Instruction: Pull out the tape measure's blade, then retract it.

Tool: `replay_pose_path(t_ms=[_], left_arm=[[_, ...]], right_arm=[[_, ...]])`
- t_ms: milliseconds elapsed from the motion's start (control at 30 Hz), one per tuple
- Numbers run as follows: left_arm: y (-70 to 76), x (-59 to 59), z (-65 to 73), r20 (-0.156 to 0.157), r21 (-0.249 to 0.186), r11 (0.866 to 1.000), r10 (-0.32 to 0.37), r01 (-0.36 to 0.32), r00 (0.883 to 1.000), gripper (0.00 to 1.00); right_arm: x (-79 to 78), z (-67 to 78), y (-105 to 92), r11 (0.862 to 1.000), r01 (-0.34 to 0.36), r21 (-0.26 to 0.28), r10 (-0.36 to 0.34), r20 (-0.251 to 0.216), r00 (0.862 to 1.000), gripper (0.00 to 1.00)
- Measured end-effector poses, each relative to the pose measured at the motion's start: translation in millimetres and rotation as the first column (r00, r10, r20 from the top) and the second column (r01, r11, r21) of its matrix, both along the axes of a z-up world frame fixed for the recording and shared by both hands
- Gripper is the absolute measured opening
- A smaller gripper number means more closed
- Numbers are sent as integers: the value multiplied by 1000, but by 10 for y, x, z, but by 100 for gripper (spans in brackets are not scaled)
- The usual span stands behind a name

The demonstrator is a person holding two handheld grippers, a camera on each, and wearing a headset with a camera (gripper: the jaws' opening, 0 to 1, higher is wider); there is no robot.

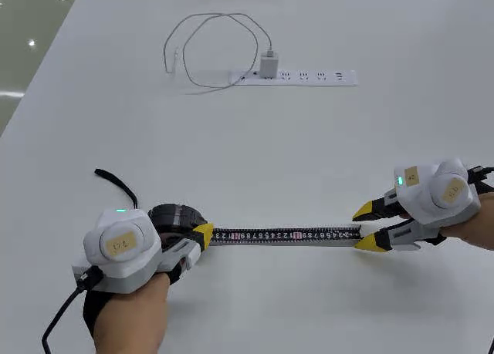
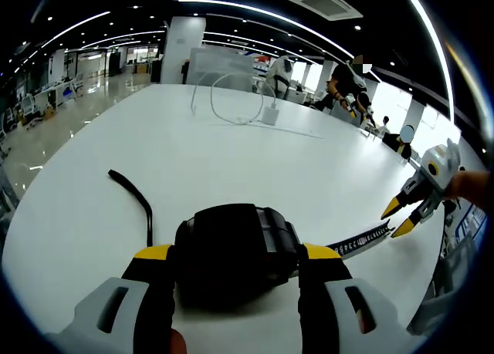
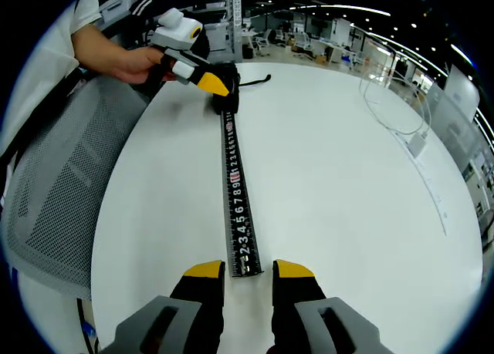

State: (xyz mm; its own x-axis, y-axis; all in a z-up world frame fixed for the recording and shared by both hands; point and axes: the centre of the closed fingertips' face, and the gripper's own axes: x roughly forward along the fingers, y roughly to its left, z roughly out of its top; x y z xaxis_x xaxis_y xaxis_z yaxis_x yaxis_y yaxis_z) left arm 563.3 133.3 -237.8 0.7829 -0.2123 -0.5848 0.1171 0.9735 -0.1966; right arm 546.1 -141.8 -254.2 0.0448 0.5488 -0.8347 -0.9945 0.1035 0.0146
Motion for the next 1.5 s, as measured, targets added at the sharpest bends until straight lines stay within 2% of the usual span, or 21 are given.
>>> replay_pose_path(t_ms=[367, 800, 1500], left_arm=[[2, 8, 2, -7, -19, 1000, 14, -14, 1000, 61], [1, 7, 7, -12, -21, 999, 25, -25, 1000, 62], [-2, 9, -8, -24, 20, 1000, 17, -17, 1000, 62]], right_arm=[[-8, -21, -7, 1000, -22, -13, 22, 1, 1000, 15], [-10, -57, -22, 999, -41, -31, 42, 12, 999, 12], [19, -97, -44, 997, -57, -52, 59, 28, 998, 11]])
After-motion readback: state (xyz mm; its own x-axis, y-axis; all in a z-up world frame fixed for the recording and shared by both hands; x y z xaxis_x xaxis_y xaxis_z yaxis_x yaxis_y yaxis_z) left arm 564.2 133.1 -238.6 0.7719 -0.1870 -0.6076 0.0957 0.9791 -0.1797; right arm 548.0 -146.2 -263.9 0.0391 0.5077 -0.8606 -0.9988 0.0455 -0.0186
